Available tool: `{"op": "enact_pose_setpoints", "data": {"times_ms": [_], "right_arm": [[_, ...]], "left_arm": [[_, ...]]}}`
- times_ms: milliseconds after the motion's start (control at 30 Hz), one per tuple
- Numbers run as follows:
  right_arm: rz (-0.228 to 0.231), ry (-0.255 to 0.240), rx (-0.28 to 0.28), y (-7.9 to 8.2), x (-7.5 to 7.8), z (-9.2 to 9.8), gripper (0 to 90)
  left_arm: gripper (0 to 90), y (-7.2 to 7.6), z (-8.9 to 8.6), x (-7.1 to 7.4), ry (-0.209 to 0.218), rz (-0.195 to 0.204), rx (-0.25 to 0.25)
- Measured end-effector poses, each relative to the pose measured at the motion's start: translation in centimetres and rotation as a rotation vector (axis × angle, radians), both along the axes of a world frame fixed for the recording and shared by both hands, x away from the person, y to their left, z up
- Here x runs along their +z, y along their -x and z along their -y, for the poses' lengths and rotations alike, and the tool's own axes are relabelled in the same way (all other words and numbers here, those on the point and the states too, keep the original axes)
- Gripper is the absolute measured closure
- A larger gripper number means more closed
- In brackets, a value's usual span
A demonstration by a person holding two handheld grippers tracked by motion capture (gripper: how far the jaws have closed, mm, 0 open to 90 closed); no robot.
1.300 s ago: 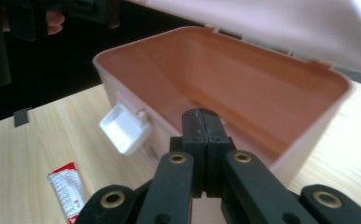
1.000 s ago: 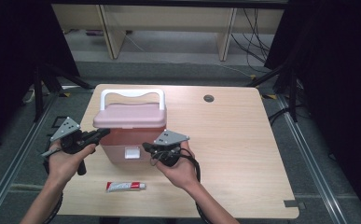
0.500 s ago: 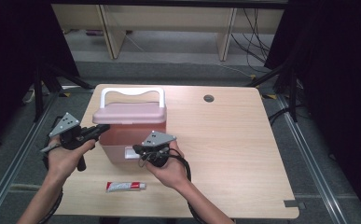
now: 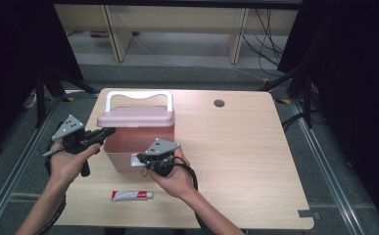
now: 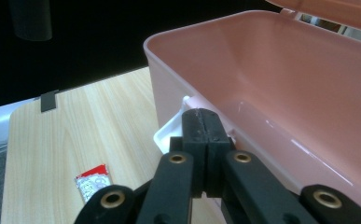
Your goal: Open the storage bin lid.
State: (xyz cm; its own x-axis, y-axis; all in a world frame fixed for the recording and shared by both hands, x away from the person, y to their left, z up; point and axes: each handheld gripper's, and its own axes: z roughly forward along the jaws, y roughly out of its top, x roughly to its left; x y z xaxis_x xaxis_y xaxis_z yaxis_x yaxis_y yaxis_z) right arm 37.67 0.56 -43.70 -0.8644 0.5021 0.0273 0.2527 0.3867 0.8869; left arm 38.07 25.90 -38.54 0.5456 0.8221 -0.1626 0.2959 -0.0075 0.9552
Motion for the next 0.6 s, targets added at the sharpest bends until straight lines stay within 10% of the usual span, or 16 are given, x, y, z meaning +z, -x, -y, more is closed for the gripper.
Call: {"op": "enact_pose_setpoints", "data": {"times_ms": [600], "right_arm": [[-0.006,0.022,0.005,0.04,-1.0,-0.85,90.0]], "left_arm": [[89.9,-0.68,0.12,0.9,-0.01,0.013,-0.002]]}}
